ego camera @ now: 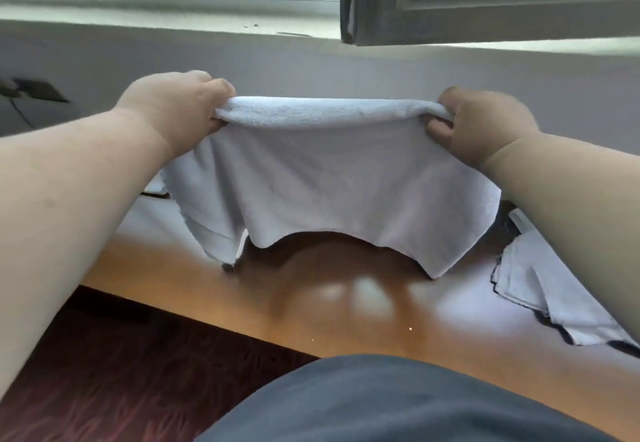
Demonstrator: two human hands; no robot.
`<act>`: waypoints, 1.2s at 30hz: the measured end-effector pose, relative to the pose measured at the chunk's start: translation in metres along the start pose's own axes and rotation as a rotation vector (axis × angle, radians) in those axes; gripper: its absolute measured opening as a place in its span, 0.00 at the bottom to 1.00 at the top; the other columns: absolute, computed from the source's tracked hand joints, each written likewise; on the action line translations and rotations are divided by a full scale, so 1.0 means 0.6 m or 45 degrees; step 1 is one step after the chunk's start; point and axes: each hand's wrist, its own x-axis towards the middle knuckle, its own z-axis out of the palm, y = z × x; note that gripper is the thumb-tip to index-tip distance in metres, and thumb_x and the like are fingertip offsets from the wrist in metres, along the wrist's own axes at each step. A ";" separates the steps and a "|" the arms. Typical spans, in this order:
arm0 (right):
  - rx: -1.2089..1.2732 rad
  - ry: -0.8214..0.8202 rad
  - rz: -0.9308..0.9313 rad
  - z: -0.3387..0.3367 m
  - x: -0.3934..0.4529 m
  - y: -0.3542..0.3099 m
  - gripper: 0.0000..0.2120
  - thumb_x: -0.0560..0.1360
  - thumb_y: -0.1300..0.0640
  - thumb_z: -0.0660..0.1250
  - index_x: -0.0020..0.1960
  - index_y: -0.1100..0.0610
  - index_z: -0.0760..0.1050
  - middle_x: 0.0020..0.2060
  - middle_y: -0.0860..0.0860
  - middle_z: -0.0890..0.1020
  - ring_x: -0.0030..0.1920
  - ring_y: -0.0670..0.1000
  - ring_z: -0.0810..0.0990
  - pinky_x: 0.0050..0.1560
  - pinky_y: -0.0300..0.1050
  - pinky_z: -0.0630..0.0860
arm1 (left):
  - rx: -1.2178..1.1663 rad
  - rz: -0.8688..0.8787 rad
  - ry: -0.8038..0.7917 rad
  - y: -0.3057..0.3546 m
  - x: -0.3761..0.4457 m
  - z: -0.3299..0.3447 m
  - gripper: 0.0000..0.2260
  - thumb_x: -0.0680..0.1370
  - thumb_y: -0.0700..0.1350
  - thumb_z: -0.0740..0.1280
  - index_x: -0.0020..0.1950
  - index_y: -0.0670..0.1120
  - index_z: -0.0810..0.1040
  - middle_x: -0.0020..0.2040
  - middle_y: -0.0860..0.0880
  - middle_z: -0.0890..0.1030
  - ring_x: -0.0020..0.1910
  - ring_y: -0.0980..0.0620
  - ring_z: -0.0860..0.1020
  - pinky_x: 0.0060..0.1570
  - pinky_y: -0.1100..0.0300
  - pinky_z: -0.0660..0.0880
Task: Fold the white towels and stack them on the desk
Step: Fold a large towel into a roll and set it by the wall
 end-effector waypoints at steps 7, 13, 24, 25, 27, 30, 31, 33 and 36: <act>-0.152 -0.017 -0.150 0.028 0.081 -0.104 0.20 0.78 0.36 0.55 0.42 0.52 0.65 0.29 0.48 0.68 0.28 0.54 0.67 0.28 0.44 0.56 | 0.076 0.016 -0.063 -0.148 0.012 0.048 0.18 0.76 0.64 0.55 0.52 0.51 0.70 0.42 0.48 0.72 0.36 0.43 0.72 0.35 0.53 0.67; -0.287 -0.040 0.035 0.045 0.095 -0.166 0.24 0.76 0.31 0.51 0.41 0.53 0.62 0.29 0.50 0.68 0.28 0.54 0.67 0.29 0.46 0.60 | 0.101 0.258 -0.005 -0.244 0.087 0.084 0.27 0.71 0.76 0.51 0.45 0.52 0.64 0.32 0.54 0.67 0.31 0.45 0.71 0.32 0.55 0.67; -0.332 -0.190 0.192 0.102 0.040 -0.270 0.22 0.75 0.30 0.56 0.39 0.49 0.59 0.34 0.48 0.66 0.34 0.57 0.71 0.36 0.52 0.72 | -0.065 0.483 -0.083 -0.291 0.059 0.216 0.14 0.76 0.61 0.65 0.46 0.52 0.68 0.38 0.51 0.72 0.35 0.43 0.75 0.32 0.55 0.67; -0.358 -0.247 0.190 0.117 0.024 -0.280 0.22 0.74 0.31 0.57 0.38 0.48 0.58 0.34 0.47 0.66 0.35 0.57 0.73 0.39 0.53 0.73 | -0.093 0.502 -0.111 -0.283 0.037 0.237 0.11 0.76 0.57 0.66 0.46 0.50 0.71 0.39 0.49 0.74 0.37 0.42 0.77 0.32 0.55 0.67; -0.442 -0.369 0.165 0.152 -0.011 -0.301 0.22 0.74 0.32 0.58 0.38 0.48 0.57 0.34 0.45 0.64 0.38 0.55 0.78 0.43 0.54 0.73 | -0.071 0.514 -0.220 -0.267 -0.009 0.277 0.07 0.77 0.52 0.65 0.50 0.49 0.73 0.44 0.49 0.77 0.42 0.43 0.79 0.33 0.55 0.66; -0.466 -0.555 0.132 0.209 -0.069 -0.329 0.21 0.73 0.34 0.59 0.37 0.49 0.57 0.33 0.44 0.67 0.40 0.53 0.80 0.43 0.53 0.74 | 0.045 0.551 -0.486 -0.244 -0.079 0.331 0.05 0.79 0.49 0.61 0.55 0.52 0.69 0.46 0.52 0.71 0.43 0.47 0.75 0.30 0.57 0.61; -0.434 -0.633 0.121 0.227 -0.089 -0.338 0.20 0.73 0.35 0.60 0.37 0.49 0.58 0.35 0.44 0.71 0.41 0.53 0.80 0.44 0.52 0.75 | 0.076 0.586 -0.563 -0.238 -0.102 0.347 0.06 0.79 0.48 0.60 0.55 0.52 0.68 0.45 0.52 0.68 0.42 0.48 0.73 0.29 0.56 0.61; -0.358 -0.780 0.067 0.258 -0.132 -0.357 0.13 0.75 0.40 0.63 0.44 0.47 0.64 0.45 0.46 0.78 0.48 0.52 0.81 0.46 0.47 0.73 | 0.107 0.651 -0.673 -0.229 -0.145 0.374 0.07 0.79 0.48 0.60 0.56 0.53 0.67 0.45 0.52 0.66 0.46 0.48 0.74 0.30 0.55 0.62; -0.263 -0.931 0.056 0.292 -0.191 -0.376 0.10 0.74 0.45 0.65 0.52 0.48 0.68 0.50 0.47 0.78 0.52 0.52 0.80 0.47 0.46 0.72 | 0.048 0.714 -0.849 -0.220 -0.198 0.402 0.10 0.78 0.47 0.61 0.59 0.54 0.66 0.52 0.52 0.69 0.53 0.49 0.75 0.38 0.53 0.72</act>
